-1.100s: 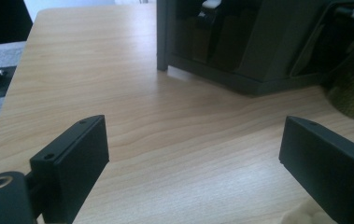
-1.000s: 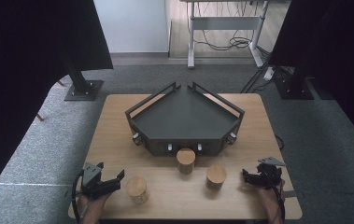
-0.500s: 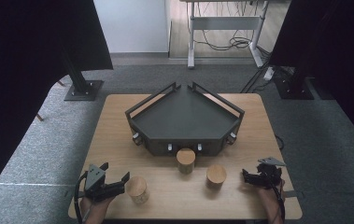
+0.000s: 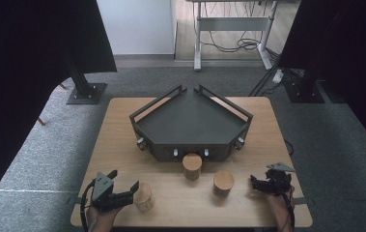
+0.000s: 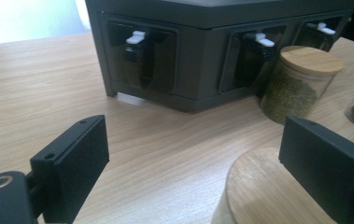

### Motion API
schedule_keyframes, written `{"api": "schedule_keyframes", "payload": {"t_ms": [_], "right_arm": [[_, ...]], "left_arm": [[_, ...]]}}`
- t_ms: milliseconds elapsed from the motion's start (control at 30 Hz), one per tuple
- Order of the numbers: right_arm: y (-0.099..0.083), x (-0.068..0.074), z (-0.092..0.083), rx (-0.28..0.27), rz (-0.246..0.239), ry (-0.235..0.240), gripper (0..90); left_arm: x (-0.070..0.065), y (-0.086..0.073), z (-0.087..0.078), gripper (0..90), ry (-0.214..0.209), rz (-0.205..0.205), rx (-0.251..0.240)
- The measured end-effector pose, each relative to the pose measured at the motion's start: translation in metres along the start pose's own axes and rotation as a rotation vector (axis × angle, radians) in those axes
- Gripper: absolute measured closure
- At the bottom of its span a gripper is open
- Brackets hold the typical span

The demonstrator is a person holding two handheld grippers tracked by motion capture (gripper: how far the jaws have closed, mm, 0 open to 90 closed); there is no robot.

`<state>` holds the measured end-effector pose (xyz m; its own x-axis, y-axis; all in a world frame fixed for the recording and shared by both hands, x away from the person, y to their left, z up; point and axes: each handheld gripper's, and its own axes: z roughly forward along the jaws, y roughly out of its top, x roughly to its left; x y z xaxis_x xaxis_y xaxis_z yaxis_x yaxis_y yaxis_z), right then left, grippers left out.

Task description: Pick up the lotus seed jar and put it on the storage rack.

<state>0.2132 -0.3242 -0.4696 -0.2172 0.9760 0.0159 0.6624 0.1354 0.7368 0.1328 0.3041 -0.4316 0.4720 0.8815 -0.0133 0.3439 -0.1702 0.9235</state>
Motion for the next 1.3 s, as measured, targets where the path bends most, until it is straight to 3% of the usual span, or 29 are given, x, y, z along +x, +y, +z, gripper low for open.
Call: {"api": "schedule_keyframes", "payload": {"t_ms": [833, 1300], "right_arm": [[0.0, 0.0, 0.0, 0.0, -0.002, 0.002, 4.3], [0.0, -0.001, 0.0, 0.0, -0.004, 0.005, 4.3]], "left_arm": [[-0.012, -0.004, 0.002, 4.8, -0.071, 0.03, 0.008], [-0.019, -0.009, 0.006, 4.9, -0.091, 0.052, 0.028]]}}
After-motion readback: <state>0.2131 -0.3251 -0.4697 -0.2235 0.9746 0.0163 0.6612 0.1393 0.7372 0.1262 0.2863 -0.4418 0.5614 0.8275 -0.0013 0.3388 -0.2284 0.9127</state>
